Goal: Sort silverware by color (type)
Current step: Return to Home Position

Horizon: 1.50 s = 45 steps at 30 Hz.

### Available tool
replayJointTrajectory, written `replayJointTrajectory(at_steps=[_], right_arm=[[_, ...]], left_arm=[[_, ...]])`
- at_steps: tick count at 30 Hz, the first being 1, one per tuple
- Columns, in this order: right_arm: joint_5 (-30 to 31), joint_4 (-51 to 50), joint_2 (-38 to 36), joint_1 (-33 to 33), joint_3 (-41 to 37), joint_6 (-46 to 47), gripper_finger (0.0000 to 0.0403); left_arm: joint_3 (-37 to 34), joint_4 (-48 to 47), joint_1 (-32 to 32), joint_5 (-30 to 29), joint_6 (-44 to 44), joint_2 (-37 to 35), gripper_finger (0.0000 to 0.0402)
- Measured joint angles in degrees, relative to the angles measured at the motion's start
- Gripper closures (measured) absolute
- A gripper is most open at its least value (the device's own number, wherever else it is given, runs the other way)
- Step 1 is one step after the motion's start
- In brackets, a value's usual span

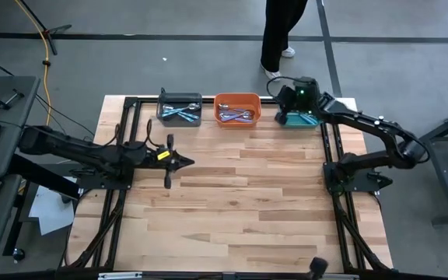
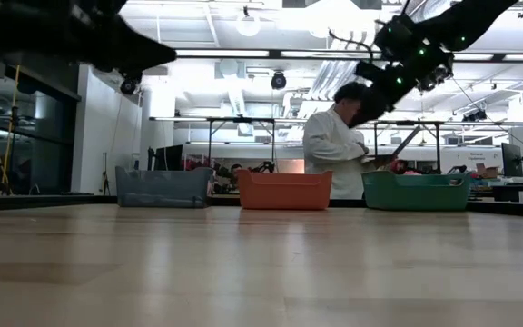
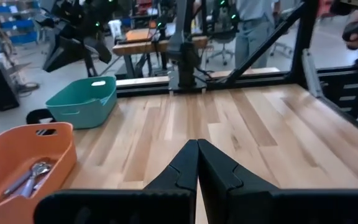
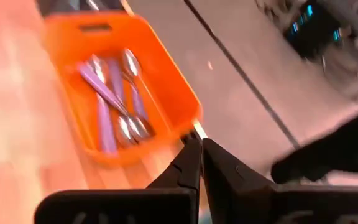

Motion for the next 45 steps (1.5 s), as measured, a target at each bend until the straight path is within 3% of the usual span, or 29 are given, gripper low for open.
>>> replayJointTrajectory(at_steps=[9, 17, 30, 40, 45], right_arm=[[-4.61, 14.46, 3.18, 9.50, -0.01, 4.42, 0.0403], [-4.96, 23.90, 10.09, 18.54, -0.02, 4.50, 0.0403], [-10.45, 21.90, 10.00, 24.31, -0.36, 2.90, 0.0403], [-10.42, 50.05, 7.85, 25.74, -21.80, 9.13, 0.0403], [-7.79, 51.78, -0.50, 26.19, -28.92, 10.94, 0.0403]], left_arm=[[-7.01, 0.13, 1.94, 3.24, -1.95, -9.97, 0.0401], [-7.32, -8.21, 4.22, 4.61, -2.59, -18.92, 0.0401], [-7.32, -19.65, 4.22, 2.99, -2.53, -29.09, 0.0401], [-7.33, -20.64, 4.22, 2.85, -2.05, -32.64, 0.0401], [-7.34, -22.22, 4.22, 2.81, -1.51, -34.62, 0.0401]])
